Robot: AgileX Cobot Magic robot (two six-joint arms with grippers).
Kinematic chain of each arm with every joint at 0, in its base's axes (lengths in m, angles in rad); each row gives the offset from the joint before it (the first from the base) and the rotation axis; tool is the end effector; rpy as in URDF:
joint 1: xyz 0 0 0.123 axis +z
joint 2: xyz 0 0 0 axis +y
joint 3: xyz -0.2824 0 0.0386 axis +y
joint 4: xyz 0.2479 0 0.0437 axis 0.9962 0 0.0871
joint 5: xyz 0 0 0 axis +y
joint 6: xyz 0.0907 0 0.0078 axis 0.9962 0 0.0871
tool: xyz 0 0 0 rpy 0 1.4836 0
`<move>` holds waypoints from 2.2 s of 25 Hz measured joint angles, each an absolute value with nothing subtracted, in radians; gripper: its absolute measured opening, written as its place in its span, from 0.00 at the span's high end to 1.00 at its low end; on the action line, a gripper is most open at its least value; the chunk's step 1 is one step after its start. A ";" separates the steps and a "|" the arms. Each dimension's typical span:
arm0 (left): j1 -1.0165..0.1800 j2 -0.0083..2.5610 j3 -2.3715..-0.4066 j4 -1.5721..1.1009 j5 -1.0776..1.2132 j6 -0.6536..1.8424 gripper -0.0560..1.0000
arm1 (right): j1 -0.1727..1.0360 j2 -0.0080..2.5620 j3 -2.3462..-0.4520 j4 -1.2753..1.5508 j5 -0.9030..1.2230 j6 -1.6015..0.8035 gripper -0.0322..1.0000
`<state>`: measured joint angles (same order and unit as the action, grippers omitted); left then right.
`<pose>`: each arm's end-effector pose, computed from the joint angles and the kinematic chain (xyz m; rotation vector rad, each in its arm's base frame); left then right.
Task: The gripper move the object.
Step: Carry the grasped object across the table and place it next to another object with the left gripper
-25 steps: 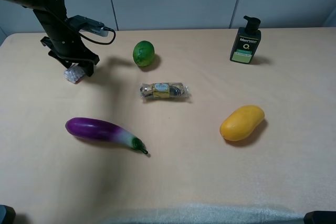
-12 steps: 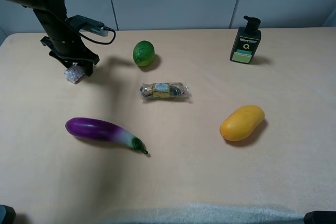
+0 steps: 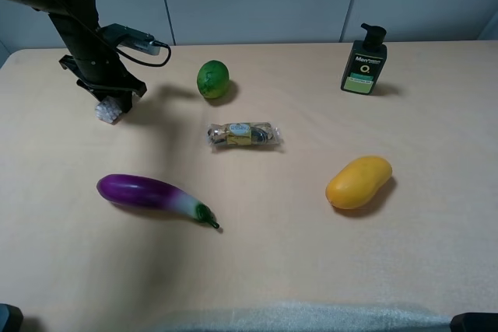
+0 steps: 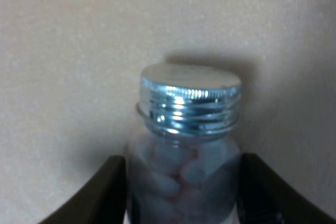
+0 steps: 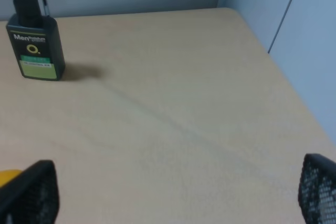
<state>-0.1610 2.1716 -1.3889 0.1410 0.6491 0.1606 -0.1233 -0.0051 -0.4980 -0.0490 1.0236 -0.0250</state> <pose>0.4145 -0.0595 0.1020 0.6133 2.8471 0.1427 -0.0044 -0.0033 0.2797 0.0998 2.0040 -0.1532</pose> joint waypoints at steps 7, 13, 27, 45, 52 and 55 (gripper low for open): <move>-0.161 2.172 -1.389 0.141 0.649 0.146 0.44 | -0.123 -0.005 -0.498 -0.049 1.024 -0.025 0.30; -0.161 2.172 -1.408 0.141 0.704 0.145 0.44 | -0.123 -0.005 -0.498 -0.049 1.024 -0.025 0.30; -0.162 2.006 -1.427 0.141 0.807 0.140 0.45 | -0.123 -0.005 -0.498 -0.049 1.024 -0.025 0.30; -0.292 1.878 -1.416 0.141 1.036 0.070 0.45 | -0.123 -0.005 -0.498 -0.049 1.024 -0.025 0.30; -0.320 1.769 -1.238 0.141 0.934 0.061 0.45 | -0.123 -0.005 -0.498 -0.049 1.024 -0.025 0.30; -0.320 1.700 -1.156 0.141 0.906 0.059 0.45 | -0.123 -0.005 -0.498 -0.049 1.024 -0.025 0.30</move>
